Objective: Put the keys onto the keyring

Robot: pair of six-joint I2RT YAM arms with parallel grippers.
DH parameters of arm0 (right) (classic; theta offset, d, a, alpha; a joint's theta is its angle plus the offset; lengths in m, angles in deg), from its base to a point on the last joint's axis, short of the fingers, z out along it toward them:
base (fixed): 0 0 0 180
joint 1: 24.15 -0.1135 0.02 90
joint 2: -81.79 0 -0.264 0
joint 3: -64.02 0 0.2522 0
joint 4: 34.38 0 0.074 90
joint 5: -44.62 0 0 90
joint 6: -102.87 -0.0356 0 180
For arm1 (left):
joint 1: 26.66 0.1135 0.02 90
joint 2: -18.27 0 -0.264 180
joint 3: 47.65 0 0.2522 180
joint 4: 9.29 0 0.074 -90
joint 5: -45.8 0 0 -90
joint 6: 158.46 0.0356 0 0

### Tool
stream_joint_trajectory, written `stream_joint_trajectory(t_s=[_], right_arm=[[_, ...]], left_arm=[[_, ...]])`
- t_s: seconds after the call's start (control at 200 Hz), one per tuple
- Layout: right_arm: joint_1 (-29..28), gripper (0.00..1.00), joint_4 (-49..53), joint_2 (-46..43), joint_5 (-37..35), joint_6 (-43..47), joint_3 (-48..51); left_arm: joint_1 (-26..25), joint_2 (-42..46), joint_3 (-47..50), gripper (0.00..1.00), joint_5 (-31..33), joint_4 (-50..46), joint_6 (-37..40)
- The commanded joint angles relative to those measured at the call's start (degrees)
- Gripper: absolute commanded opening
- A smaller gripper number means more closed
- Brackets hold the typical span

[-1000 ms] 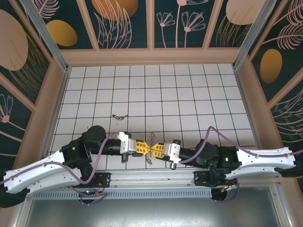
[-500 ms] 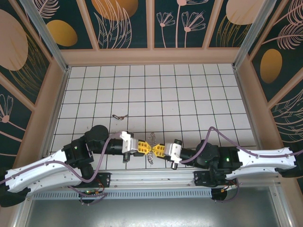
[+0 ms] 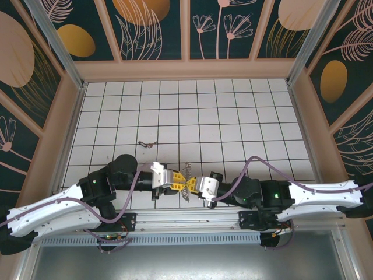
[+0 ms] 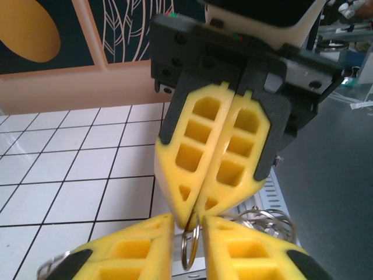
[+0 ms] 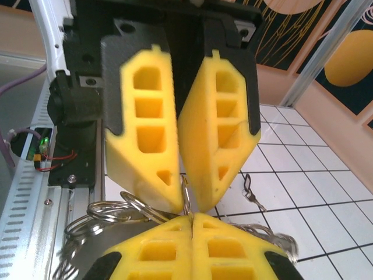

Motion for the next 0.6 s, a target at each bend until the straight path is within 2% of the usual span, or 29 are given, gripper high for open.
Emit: stream_joint_trajectory(t_s=[0.0, 0.06, 0.14, 0.175, 0.23, 0.31, 0.37, 0.596], right_arm=[[-0.1, 0.00, 0.8, 0.7, -2.1, 0.1, -2.5], [-0.1, 0.00, 0.9, 0.8, -1.7, 0.4, -2.9], [-0.2, 0.00, 0.9, 0.7, -1.4, 0.6, -3.2], [-0.1, 0.00, 0.6, 0.5, -1.2, 0.7, -3.2], [-0.2, 0.00, 0.2, 0.1, -0.7, 0.8, -3.1], [-0.1, 0.00, -0.4, -0.7, -0.4, 0.8, -2.8], [-0.1, 0.00, -0.5, -1.1, -0.3, 0.6, -2.6], [-0.1, 0.00, -1.0, -1.8, 1.2, 0.7, -2.5]], left_arm=[[-0.4, 0.2, -2.6, 0.25, -2.2, 2.4, 0.2], [-0.4, 0.1, -2.6, 0.24, -2.3, 2.3, 0.4], [-0.4, 0.1, -2.6, 0.12, -2.1, 2.0, 0.7], [-0.4, 0.0, -2.5, 0.10, -1.9, 2.0, 0.8], [-0.4, -0.1, -2.4, 0.13, -1.6, 1.8, 0.8], [-0.4, -0.1, -2.3, 0.26, -1.1, 1.5, 0.8], [-0.4, 0.0, -2.1, 0.31, -0.7, 1.4, 0.8], [-0.4, 0.1, -1.3, 0.31, 0.6, 1.4, 1.1]])
